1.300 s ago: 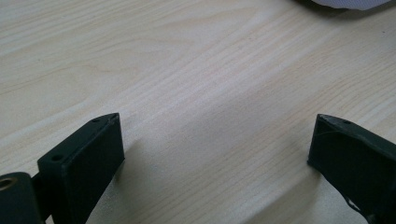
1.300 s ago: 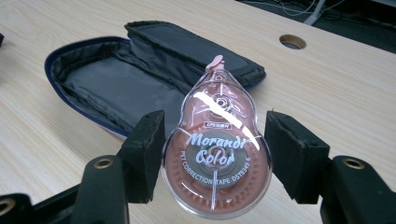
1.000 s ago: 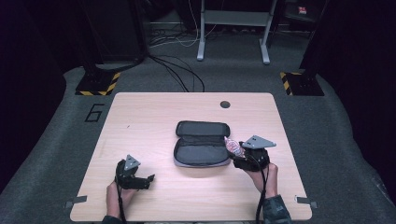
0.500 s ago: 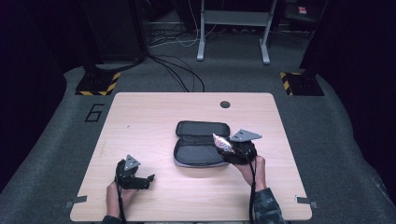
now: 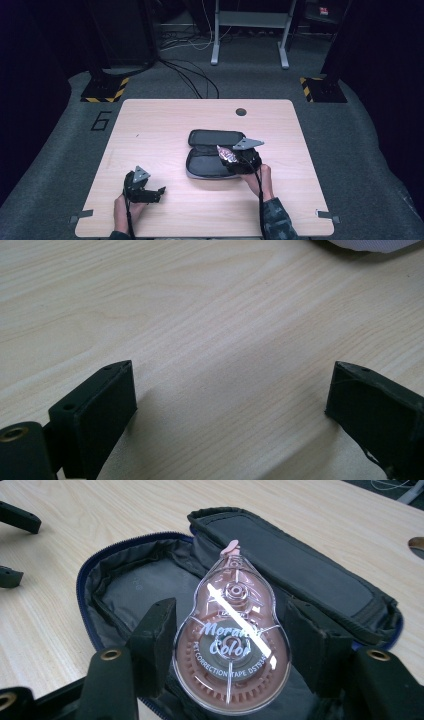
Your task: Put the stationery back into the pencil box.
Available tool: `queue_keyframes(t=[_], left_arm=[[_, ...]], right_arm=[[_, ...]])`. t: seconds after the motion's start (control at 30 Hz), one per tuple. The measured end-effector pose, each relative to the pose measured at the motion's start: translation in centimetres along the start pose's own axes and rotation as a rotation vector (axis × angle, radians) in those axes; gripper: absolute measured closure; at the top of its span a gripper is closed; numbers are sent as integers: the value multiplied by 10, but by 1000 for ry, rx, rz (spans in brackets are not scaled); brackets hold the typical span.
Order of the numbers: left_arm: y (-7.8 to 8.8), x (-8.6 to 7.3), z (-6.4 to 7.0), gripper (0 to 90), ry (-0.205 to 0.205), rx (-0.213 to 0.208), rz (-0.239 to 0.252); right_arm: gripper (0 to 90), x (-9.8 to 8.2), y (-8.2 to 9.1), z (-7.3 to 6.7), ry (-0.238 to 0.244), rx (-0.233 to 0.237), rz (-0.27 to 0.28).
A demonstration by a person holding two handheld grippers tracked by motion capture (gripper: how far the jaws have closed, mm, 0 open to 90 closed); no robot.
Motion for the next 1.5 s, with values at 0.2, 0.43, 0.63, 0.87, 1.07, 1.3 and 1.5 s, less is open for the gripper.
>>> queue_keyframes(t=[0.2, 0.43, 0.63, 0.87, 1.07, 1.3, 1.5], left_arm=[[0, 0, 0, 60, -5, 3, 1], [0, 0, 1, 60, 9, -1, -2], [0, 0, 0, 62, 8, 0, -4], [0, 0, 0, 61, 6, -2, -3], [0, 0, 0, 62, 5, 0, -3], [0, 0, 0, 66, -1, -3, 4], [0, 0, 0, 68, -9, -3, -1]], right_arm=[[394, -4, -19, -4, -8, 33, -35], [393, -11, -41, -9, -4, 71, -88], [393, -14, -52, -10, 2, 84, -120], [393, -17, -58, -11, -14, 99, -149], [393, -17, -62, -11, 2, 99, -158], [390, -18, -66, -12, -17, 93, -187], [273, -18, -64, -10, -40, 76, -192]])
Point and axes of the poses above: each handheld gripper's, and its own axes: y roughly backward along the jaws, x roughly out of its top, z roughly to its right, the point moved 5 cm from there along -y, roughly forward along the jaws, and after that the axes turned 14 degrees about y, right-handed, at the moved point
